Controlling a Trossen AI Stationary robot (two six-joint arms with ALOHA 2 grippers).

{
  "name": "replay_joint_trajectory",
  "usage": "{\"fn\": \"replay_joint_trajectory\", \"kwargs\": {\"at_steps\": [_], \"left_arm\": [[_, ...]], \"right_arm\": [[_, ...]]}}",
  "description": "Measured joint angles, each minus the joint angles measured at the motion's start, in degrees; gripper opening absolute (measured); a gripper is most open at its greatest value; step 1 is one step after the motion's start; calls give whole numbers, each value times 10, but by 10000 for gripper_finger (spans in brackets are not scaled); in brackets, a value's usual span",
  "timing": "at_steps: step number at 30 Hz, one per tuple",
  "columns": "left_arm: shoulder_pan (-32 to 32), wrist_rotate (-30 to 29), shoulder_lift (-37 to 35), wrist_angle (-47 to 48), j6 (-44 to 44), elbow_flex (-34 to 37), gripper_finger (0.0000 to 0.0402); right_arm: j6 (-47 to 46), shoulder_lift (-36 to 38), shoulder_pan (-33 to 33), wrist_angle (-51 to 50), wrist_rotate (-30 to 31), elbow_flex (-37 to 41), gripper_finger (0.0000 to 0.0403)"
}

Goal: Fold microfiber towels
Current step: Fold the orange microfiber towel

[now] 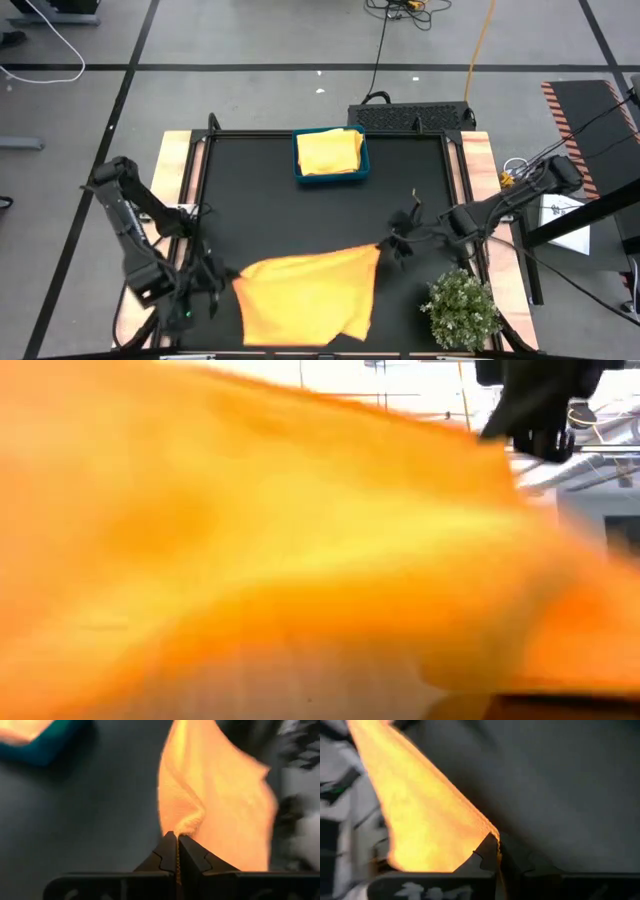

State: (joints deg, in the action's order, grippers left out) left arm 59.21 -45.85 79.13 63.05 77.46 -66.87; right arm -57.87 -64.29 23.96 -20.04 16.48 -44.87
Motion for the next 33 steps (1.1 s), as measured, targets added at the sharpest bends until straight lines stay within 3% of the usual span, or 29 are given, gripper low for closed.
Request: {"fn": "replay_joint_trajectory", "kwargs": {"at_steps": [4, 8, 15, 24, 33], "left_arm": [[-36, 1, -41, -1, 3, 100, 3], [-77, -3, -65, -21, -6, 186, 8], [-129, -4, -69, -144, -146, 289, 4], [-111, -90, -70, -264, -301, 301, 2], [-54, -95, -68, -328, -378, 301, 1]], "right_arm": [[24, 0, -59, 36, 14, 64, 0], [111, 0, -118, 151, -2, 135, 0], [223, 0, -153, 389, -17, 225, 0], [288, 0, -77, 433, -8, 240, 0], [289, -17, 60, 443, 114, 240, 0]]}}
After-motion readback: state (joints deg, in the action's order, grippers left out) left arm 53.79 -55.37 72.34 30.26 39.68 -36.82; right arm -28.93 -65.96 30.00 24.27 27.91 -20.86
